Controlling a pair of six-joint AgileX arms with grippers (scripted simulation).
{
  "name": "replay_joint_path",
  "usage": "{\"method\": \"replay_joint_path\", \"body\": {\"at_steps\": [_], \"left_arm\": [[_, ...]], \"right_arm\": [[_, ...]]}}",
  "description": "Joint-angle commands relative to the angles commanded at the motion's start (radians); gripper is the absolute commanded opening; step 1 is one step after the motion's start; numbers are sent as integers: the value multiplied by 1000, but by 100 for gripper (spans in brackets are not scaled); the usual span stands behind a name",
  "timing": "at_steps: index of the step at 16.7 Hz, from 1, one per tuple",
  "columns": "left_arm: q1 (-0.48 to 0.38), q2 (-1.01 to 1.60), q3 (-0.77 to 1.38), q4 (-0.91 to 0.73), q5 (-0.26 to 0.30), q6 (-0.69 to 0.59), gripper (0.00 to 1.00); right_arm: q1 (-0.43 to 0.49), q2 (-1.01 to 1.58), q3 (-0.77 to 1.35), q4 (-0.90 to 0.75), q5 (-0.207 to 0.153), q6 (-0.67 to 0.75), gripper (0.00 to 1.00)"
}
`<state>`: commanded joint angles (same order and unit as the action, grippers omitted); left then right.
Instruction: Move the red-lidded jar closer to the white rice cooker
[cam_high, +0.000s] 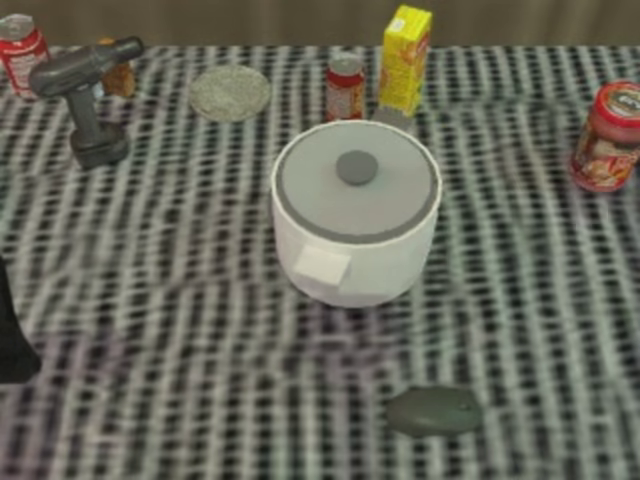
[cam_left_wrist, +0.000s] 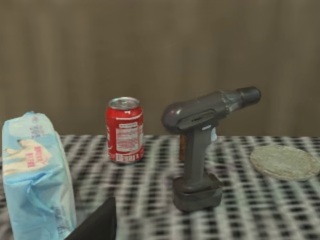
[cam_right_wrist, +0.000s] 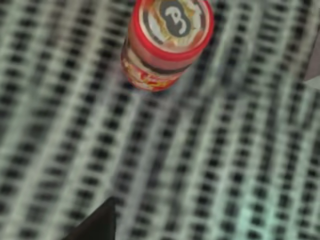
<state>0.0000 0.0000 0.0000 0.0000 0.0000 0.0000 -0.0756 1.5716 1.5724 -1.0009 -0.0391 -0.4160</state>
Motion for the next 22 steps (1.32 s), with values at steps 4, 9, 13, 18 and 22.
{"method": "replay_joint_path", "body": {"at_steps": [4, 9, 13, 18, 22], "left_arm": [[0, 0, 0, 0, 0, 0, 100], [0, 0, 0, 0, 0, 0, 100], [0, 0, 0, 0, 0, 0, 100], [0, 0, 0, 0, 0, 0, 100], [0, 0, 0, 0, 0, 0, 100]], "right_arm": [[8, 401, 425, -181, -30, -133, 100], [27, 814, 829, -357, -67, -277, 100], [40, 998, 1006, -434, -85, -346, 100], [42, 1028, 1035, -448, -89, -358, 100], [41, 1028, 1015, -429, -88, -358, 100]]}}
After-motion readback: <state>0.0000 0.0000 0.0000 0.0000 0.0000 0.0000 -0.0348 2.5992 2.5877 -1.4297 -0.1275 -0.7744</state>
